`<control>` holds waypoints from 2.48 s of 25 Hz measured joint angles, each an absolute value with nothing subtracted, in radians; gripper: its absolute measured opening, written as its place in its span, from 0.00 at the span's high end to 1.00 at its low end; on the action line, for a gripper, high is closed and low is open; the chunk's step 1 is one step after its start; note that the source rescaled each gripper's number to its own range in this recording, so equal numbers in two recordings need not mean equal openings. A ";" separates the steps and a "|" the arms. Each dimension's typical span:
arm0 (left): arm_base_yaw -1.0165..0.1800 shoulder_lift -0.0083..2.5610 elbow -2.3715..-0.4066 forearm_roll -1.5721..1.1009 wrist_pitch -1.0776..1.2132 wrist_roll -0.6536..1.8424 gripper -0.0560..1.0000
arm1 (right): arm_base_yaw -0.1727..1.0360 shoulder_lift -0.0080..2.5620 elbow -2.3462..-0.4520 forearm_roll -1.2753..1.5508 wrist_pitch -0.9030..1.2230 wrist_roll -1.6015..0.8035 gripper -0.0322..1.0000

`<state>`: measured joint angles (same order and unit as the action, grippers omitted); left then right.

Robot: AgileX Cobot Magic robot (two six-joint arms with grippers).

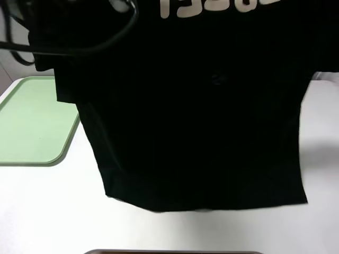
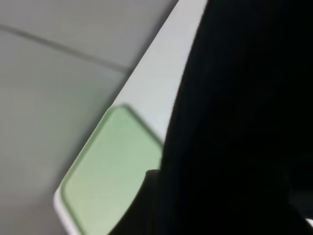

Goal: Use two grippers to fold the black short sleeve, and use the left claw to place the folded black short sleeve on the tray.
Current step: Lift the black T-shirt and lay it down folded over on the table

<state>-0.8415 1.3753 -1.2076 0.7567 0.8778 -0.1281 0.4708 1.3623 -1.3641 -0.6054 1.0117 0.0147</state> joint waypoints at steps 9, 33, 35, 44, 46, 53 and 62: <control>-0.605 1.562 -1.208 0.763 0.747 -0.119 0.91 | 0.401 1.604 -1.363 -0.665 0.833 0.095 0.97; -0.420 1.578 -0.973 0.743 0.449 0.105 0.92 | 0.310 1.947 -1.362 -0.833 0.294 0.092 0.97; -0.415 1.578 -0.926 0.743 0.415 0.157 0.92 | 0.315 1.981 -1.362 -0.837 0.305 0.047 0.97; -0.417 1.577 -0.713 0.734 0.240 0.338 0.92 | 0.320 2.038 -1.359 -0.771 0.388 -0.109 0.97; -0.417 1.577 -0.669 0.727 0.197 0.364 0.92 | 0.323 2.040 -1.352 -0.739 0.417 -0.157 0.97; -0.417 1.576 -0.569 0.726 0.090 0.388 0.92 | 0.325 2.040 -1.219 -0.659 0.476 -0.322 0.97; -0.433 1.575 -0.499 0.715 0.041 0.390 0.92 | 0.325 2.040 -1.094 -0.652 0.477 -0.395 0.97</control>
